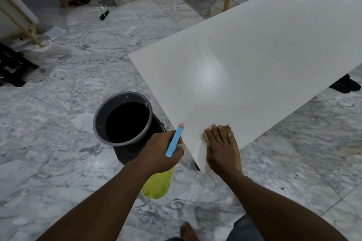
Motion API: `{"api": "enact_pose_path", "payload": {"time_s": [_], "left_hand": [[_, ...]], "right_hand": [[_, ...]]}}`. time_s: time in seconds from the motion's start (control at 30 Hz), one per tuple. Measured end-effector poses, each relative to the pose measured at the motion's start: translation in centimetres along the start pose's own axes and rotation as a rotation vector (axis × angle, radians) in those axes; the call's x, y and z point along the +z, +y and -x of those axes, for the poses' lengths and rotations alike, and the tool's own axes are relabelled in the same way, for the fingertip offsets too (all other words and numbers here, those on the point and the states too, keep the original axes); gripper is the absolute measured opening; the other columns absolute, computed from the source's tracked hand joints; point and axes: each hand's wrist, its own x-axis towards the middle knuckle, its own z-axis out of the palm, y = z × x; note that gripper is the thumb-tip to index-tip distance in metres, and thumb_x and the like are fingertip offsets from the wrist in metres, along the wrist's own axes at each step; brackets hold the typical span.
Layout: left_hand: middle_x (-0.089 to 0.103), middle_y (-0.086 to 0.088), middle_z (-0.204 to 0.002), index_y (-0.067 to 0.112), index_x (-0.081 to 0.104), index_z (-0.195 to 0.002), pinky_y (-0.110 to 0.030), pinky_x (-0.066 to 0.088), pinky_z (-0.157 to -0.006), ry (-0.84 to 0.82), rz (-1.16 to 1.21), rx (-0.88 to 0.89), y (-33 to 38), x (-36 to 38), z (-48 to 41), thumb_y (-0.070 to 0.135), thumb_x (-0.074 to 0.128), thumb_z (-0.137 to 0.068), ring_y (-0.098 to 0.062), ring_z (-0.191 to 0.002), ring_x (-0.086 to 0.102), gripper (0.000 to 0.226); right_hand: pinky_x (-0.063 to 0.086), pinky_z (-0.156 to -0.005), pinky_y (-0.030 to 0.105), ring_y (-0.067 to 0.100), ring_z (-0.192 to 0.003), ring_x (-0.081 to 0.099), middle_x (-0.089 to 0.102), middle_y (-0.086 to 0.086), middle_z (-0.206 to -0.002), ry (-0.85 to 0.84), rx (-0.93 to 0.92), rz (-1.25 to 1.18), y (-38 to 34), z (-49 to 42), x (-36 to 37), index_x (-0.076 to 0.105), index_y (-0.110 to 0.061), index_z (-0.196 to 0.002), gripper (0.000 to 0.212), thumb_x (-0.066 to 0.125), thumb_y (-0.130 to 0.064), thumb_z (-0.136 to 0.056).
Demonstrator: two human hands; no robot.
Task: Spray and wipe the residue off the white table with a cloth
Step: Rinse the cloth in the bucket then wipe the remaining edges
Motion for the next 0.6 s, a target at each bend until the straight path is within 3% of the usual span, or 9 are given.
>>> {"api": "enact_pose_path", "payload": {"time_s": [0.1,0.2,0.27,0.33,0.4,0.5,0.6], "left_hand": [[0.069,-0.009,-0.08,0.012,0.063,-0.091,-0.046,0.053,-0.069,-0.017,0.003,-0.01,-1.0,-0.3,1.2,0.023,0.069,-0.091,-0.03,-0.074,0.065,0.012],[0.07,-0.006,-0.08,0.015,0.064,-0.091,-0.042,0.053,-0.068,-0.032,-0.001,0.004,-0.6,-0.8,1.2,0.025,0.069,-0.091,-0.027,-0.075,0.066,0.011],[0.068,-0.003,-0.077,0.018,0.062,-0.087,-0.039,0.052,-0.066,-0.04,-0.011,0.031,0.2,-1.0,0.7,0.028,0.068,-0.09,-0.025,-0.073,0.065,0.012],[0.067,-0.001,-0.075,0.022,0.06,-0.085,-0.036,0.051,-0.064,-0.052,-0.01,0.069,1.7,-1.2,-0.1,0.033,0.067,-0.089,-0.022,-0.071,0.064,0.014],[0.067,0.0,-0.076,0.026,0.059,-0.086,-0.037,0.053,-0.067,-0.072,0.007,0.105,3.8,-1.2,-1.1,0.038,0.065,-0.087,-0.02,-0.071,0.064,0.014],[0.07,0.001,-0.083,0.028,0.06,-0.09,-0.033,0.053,-0.069,-0.152,-0.009,0.168,7.3,-0.5,-2.8,0.038,0.066,-0.088,-0.016,-0.072,0.065,0.011],[0.07,0.0,-0.089,0.021,0.064,-0.096,-0.035,0.053,-0.074,-0.27,-0.088,0.257,11.1,0.9,-4.7,0.037,0.066,-0.091,-0.02,-0.081,0.065,0.018]], "right_hand": [[0.03,-0.114,0.039,0.024,-0.139,0.042,0.053,0.003,-0.145,0.05,0.153,-0.329,-1.8,0.2,-1.6,0.051,-0.018,-0.142,0.046,0.038,-0.018,-0.098],[0.047,-0.089,0.038,0.027,-0.109,0.059,0.061,-0.001,-0.112,0.032,0.628,-1.049,-1.5,-1.4,-6.1,0.063,-0.025,-0.123,0.034,0.037,-0.033,-0.102],[0.054,-0.077,0.039,0.032,-0.095,0.066,0.068,0.009,-0.105,-0.007,0.907,-1.623,0.0,-2.5,-9.6,0.066,-0.016,-0.118,0.038,0.039,-0.037,-0.101],[0.055,-0.08,0.041,0.032,-0.093,0.071,0.072,0.017,-0.106,-0.087,0.964,-2.083,2.2,-2.7,-12.7,0.065,-0.005,-0.124,0.048,0.039,-0.039,-0.103],[0.058,-0.086,0.047,0.035,-0.095,0.072,0.073,0.019,-0.112,-0.044,0.965,-2.293,3.9,-1.9,-14.6,0.072,-0.004,-0.116,0.057,0.042,-0.049,-0.099],[0.048,-0.097,0.057,0.042,-0.116,0.06,0.06,0.023,-0.135,-0.034,0.991,-2.443,5.3,-0.2,-15.1,0.063,-0.005,-0.13,0.069,0.048,-0.061,-0.091],[0.057,-0.084,0.057,0.044,-0.111,0.064,0.064,0.027,-0.127,0.012,0.971,-2.479,7.2,0.0,-15.9,0.059,-0.001,-0.131,0.072,0.047,-0.06,-0.091]]}}
